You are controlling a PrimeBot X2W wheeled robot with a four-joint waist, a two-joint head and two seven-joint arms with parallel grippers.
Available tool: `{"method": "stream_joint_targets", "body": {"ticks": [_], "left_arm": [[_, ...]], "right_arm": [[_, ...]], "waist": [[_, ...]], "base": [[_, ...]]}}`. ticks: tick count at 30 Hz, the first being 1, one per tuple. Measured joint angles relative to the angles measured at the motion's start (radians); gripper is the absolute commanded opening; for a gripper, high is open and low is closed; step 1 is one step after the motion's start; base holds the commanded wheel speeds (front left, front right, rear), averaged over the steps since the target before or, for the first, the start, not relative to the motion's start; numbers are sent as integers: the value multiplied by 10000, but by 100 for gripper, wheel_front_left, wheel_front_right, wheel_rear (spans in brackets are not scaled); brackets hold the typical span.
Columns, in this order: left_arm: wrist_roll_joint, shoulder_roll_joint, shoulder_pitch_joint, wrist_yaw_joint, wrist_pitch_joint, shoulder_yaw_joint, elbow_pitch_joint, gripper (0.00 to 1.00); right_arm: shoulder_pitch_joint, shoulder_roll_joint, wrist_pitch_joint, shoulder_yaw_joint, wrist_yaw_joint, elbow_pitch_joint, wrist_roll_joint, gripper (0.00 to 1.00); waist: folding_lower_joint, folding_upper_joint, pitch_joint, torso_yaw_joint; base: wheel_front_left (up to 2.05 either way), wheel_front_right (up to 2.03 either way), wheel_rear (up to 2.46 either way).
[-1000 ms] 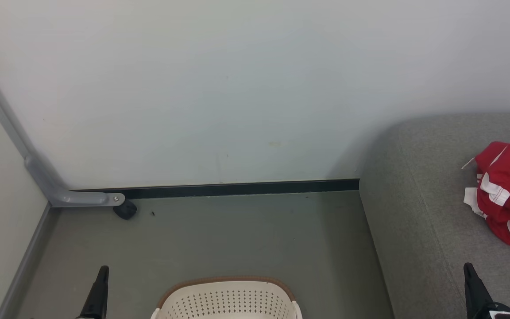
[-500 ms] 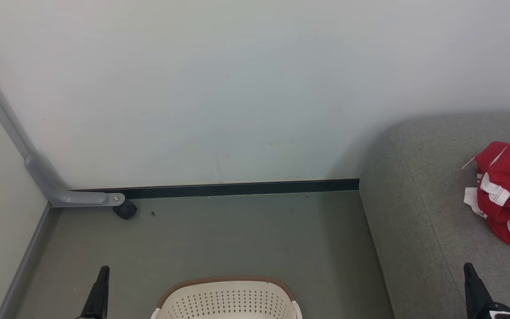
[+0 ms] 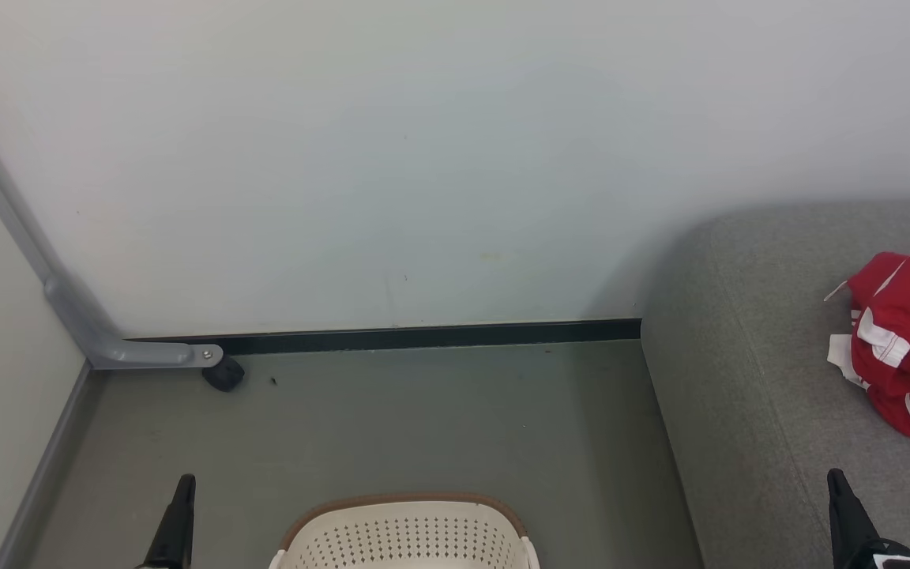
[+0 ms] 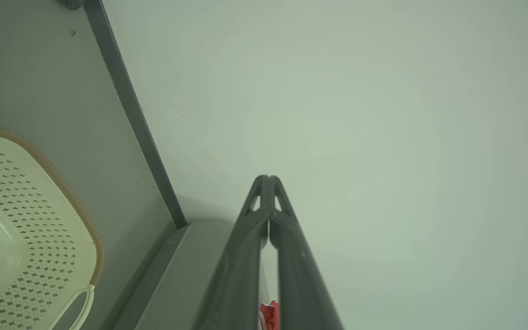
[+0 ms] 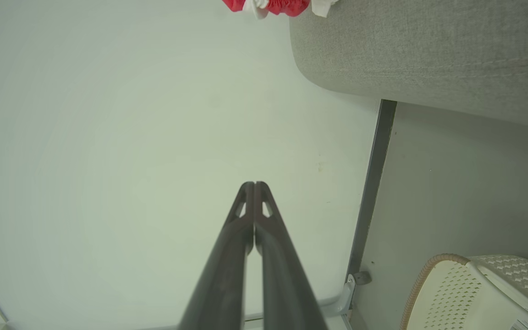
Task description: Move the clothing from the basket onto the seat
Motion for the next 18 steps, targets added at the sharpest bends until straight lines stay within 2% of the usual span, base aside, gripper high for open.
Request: {"method": "stream_joint_targets", "body": {"ticks": [18], "left_arm": [[0, 0, 0, 0, 0, 0, 2, 0]], "right_arm": [[-1, 0, 0, 0, 0, 0, 0, 0]], "waist": [[0, 0, 0, 0]], "base": [[0, 0, 0]]}}
